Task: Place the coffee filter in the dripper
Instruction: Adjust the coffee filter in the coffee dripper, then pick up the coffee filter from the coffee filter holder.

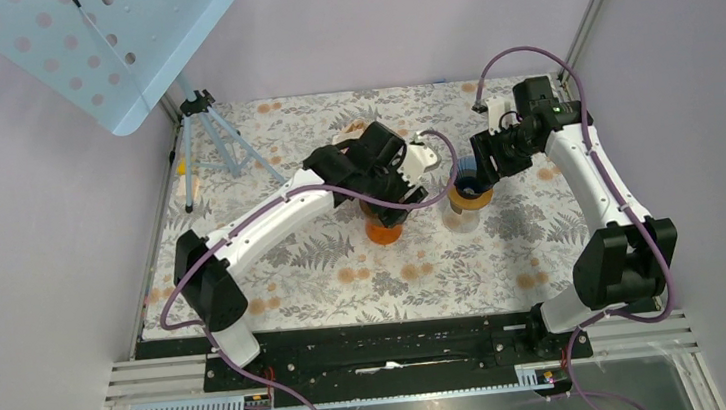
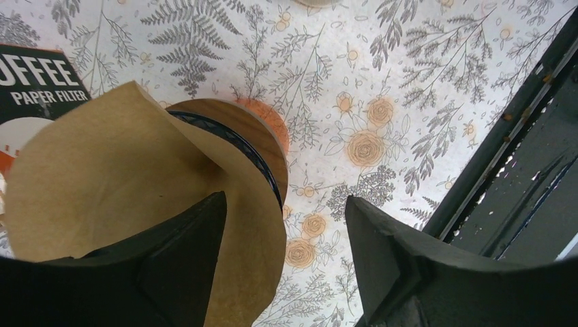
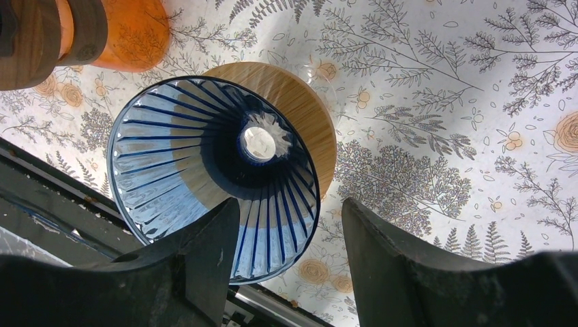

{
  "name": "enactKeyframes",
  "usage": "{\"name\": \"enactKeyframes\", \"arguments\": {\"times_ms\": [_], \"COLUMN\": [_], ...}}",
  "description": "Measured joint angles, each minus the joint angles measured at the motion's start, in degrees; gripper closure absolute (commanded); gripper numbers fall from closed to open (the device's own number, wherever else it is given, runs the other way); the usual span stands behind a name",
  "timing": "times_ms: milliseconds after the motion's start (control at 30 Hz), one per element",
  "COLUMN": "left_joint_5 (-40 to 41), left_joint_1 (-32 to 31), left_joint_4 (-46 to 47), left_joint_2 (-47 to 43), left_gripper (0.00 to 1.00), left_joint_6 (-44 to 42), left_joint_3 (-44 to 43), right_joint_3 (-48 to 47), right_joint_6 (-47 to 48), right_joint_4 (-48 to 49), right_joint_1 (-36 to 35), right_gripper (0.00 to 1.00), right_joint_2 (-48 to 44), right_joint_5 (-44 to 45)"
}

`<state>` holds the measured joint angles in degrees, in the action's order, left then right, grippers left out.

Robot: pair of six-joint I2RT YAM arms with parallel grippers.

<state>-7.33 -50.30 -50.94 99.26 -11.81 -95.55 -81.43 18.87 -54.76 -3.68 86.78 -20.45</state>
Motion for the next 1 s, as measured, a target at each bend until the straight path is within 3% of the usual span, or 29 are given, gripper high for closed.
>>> {"name": "enactKeyframes", "arguments": {"times_ms": [533, 800, 1000], "left_joint_5": [0.1, 0.2, -1.7], "left_joint_1": [0.0, 1.4, 11.1], "left_joint_4": [-2.1, -2.1, -0.8], "left_joint_2": [-0.4, -3.9, -5.2], "left_gripper": [0.18, 0.21, 0.3], "left_joint_6": [0.0, 1.4, 4.2], "left_joint_3": [-5.7, -10.2, -12.1], "right_joint_3": [-0.7, -3.0, -3.4], "right_joint_6": [0.0, 0.0, 0.0], "right_joint_4": [-0.1, 0.0, 1.8], "right_joint_1": [0.0, 0.0, 0.0], "right_gripper": [0.36, 0.36, 0.36], "right_joint_2": [-0.5, -2.1, -5.3], "right_joint_5": [0.0, -0.3, -1.9]}}
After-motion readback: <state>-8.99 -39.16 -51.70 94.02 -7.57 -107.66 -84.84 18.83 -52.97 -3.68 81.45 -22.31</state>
